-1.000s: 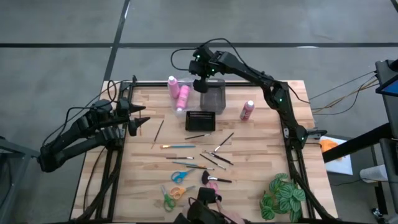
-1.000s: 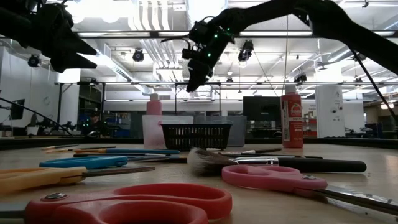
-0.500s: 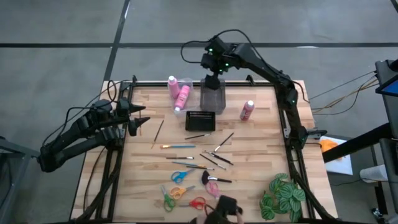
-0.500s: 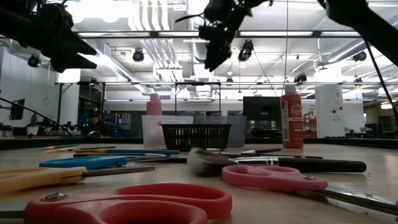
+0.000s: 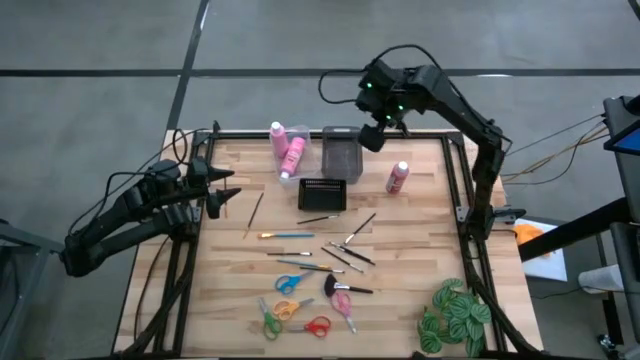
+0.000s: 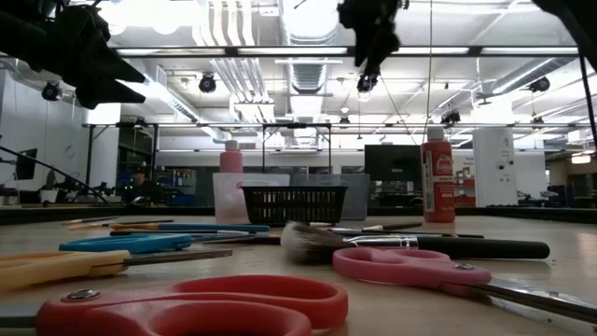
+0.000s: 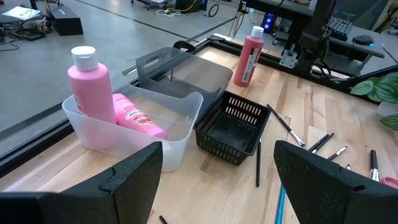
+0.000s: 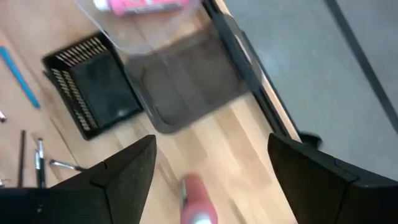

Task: Pick & Place Paint Supplies
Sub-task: Put the red paint bottle into the transparent bin

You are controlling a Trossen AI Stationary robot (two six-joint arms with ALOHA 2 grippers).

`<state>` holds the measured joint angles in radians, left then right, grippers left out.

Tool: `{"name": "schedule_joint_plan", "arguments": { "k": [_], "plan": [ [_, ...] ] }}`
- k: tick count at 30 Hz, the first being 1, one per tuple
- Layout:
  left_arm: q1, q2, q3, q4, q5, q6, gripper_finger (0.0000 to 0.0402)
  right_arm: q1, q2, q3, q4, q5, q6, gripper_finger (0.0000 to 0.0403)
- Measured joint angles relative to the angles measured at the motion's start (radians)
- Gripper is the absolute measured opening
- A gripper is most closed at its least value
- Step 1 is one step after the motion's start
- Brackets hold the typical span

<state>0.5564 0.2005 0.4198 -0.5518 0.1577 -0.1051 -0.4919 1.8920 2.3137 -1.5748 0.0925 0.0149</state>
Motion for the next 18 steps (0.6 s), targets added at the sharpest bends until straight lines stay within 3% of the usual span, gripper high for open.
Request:
{"name": "schedule_joint_plan", "arguments": {
  "k": [5,18],
  "plan": [
    [0.0,0.0,0.0,0.0,0.0,0.0,0.0311,0.047,-0.102,-0.13,0.003,0.065,0.098,0.0306],
    [0.0,0.0,0.0,0.0,0.0,0.0,0.0311,0.106,-0.392,-0.621,0.098,0.067,0.333,0.0306]
  ]
}}
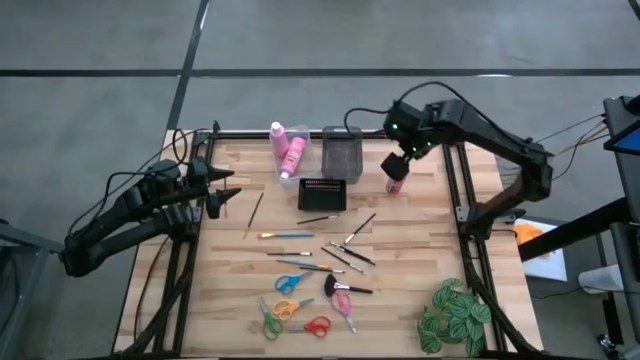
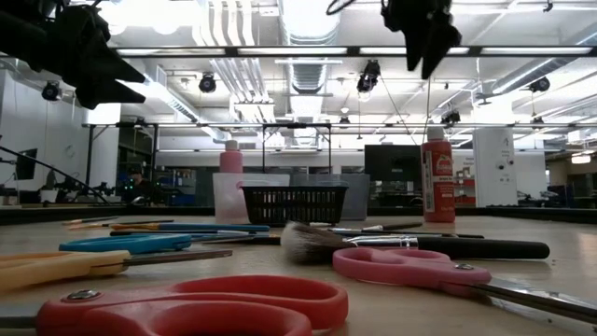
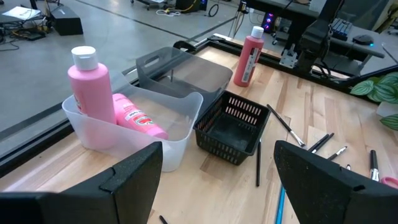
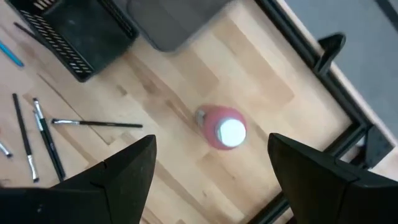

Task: Pick & Place Paint Supplies
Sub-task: Put the red paint bottle into the transparent bin

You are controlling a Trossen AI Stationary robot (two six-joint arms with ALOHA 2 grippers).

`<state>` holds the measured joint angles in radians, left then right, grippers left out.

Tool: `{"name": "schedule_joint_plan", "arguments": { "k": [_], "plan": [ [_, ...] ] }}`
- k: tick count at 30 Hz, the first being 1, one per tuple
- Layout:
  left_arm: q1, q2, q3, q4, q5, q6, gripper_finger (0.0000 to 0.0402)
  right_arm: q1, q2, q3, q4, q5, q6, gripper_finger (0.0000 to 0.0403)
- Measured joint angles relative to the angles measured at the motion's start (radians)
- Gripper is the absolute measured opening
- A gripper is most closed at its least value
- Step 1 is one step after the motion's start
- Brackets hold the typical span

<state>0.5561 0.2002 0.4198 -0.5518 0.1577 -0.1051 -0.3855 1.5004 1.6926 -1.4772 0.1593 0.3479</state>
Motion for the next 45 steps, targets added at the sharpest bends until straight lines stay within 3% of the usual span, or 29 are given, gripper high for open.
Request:
{"name": "schedule_joint_plan", "arguments": {
  "k": [16,33,45],
  "plan": [
    [0.0,0.0,0.0,0.0,0.0,0.0,0.0311,-0.036,-0.167,-0.471,0.349,0.031,0.009,0.0306],
    [0.0,0.0,0.0,0.0,0.0,0.0,0.0311,-0.067,-0.204,-0.697,0.575,0.034,-0.008,0.0306],
    [0.0,0.0,0.0,0.0,0.0,0.0,0.0311,-0.067,-0.204,-0.738,0.598,-0.003,-0.009,0.0306]
  ]
}}
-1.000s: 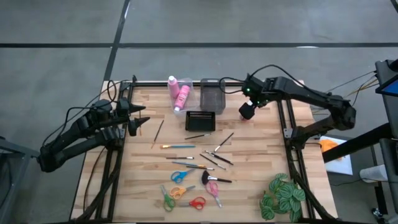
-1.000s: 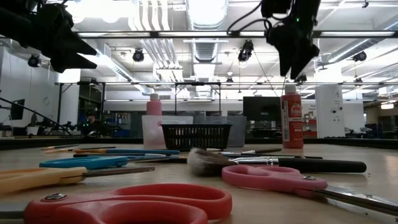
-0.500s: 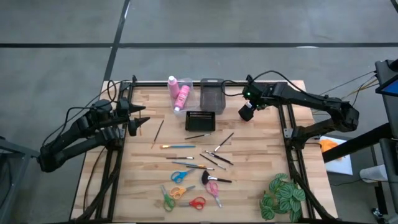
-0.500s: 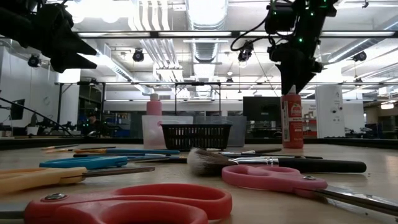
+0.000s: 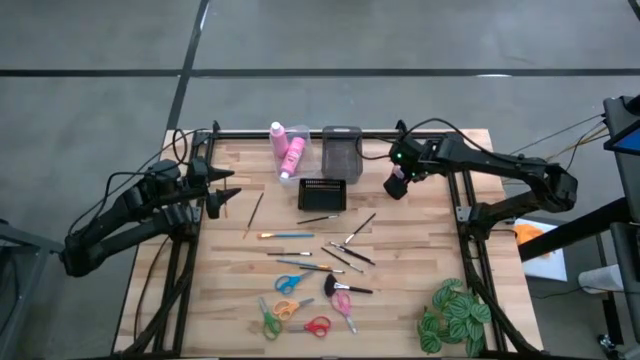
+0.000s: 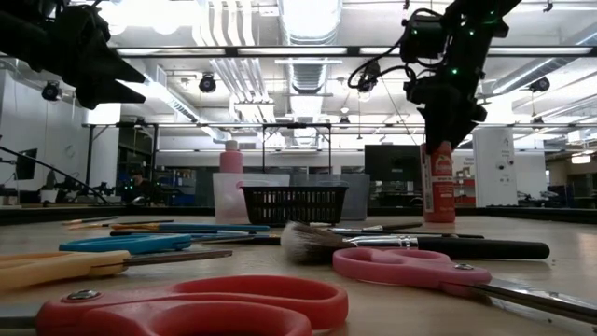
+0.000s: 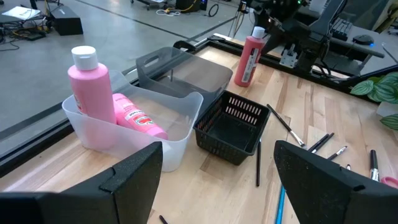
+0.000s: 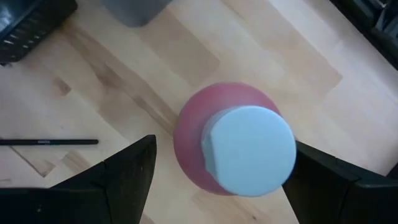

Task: Pick & Place Paint Supplies
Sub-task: Put the red paint bottle into the transparent bin

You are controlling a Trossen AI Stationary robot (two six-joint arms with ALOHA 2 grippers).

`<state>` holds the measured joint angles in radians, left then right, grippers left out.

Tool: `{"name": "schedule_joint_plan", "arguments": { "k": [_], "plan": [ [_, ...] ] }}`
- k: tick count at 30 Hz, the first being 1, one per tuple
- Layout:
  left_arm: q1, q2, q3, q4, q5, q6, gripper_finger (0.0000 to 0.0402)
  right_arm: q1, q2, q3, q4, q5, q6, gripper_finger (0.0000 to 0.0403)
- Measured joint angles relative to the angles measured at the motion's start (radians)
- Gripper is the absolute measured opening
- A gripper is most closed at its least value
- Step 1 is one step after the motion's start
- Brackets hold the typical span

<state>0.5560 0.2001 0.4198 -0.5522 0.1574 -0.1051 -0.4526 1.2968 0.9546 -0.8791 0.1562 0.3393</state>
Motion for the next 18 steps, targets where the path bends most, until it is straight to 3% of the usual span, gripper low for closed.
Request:
{"name": "schedule_joint_plan", "arguments": {
  "k": [8,18],
  "plan": [
    [0.0,0.0,0.0,0.0,0.0,0.0,0.0311,0.0,0.0,-0.004,0.003,-0.011,-0.002,0.0301],
    [0.0,0.0,0.0,0.0,0.0,0.0,0.0311,0.0,0.0,-0.006,0.005,-0.008,-0.001,0.0214]
  ]
}}
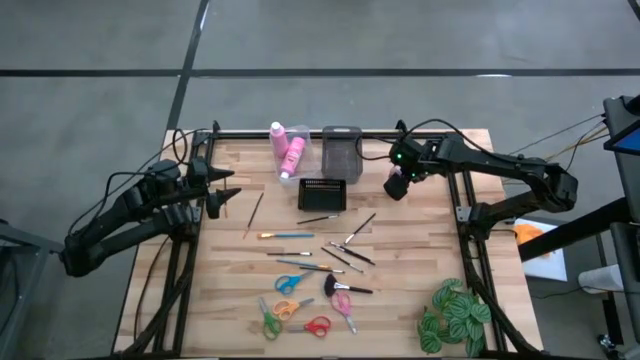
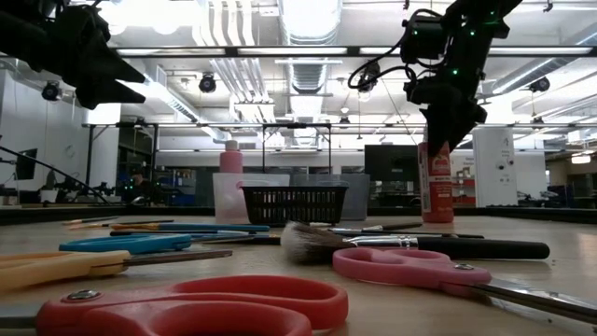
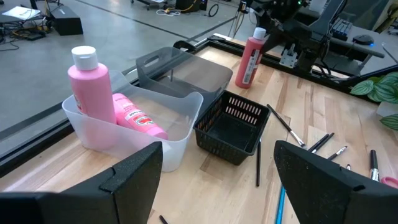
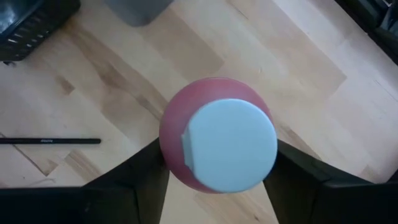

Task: Pick & Place Paint Supplies
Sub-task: Put the red paint bottle into the transparent bin

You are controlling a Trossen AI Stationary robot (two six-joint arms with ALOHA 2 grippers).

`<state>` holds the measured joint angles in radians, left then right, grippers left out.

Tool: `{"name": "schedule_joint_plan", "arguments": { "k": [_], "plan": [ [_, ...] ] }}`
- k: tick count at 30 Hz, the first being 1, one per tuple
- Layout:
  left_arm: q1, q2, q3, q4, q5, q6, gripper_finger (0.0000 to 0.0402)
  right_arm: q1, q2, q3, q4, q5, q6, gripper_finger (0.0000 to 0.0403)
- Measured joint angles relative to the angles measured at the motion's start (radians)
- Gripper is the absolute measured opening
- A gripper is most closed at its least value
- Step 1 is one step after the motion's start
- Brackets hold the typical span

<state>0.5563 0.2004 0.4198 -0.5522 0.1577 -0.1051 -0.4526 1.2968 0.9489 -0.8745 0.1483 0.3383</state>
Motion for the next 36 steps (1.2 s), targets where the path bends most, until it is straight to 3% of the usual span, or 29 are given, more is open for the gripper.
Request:
{"name": "schedule_joint_plan", "arguments": {
  "k": [19,29,36],
  "plan": [
    [0.0,0.0,0.0,0.0,0.0,0.0,0.0311,0.0,0.001,0.074,-0.008,0.008,-0.015,0.0224],
    [0.0,0.0,0.0,0.0,0.0,0.0,0.0311,0.0,0.005,0.312,-0.012,0.008,-0.173,0.0225],
    [0.0,0.0,0.0,0.0,0.0,0.0,0.0311,0.0,0.095,0.531,-0.013,-0.02,-0.322,0.0225]
  ]
}}
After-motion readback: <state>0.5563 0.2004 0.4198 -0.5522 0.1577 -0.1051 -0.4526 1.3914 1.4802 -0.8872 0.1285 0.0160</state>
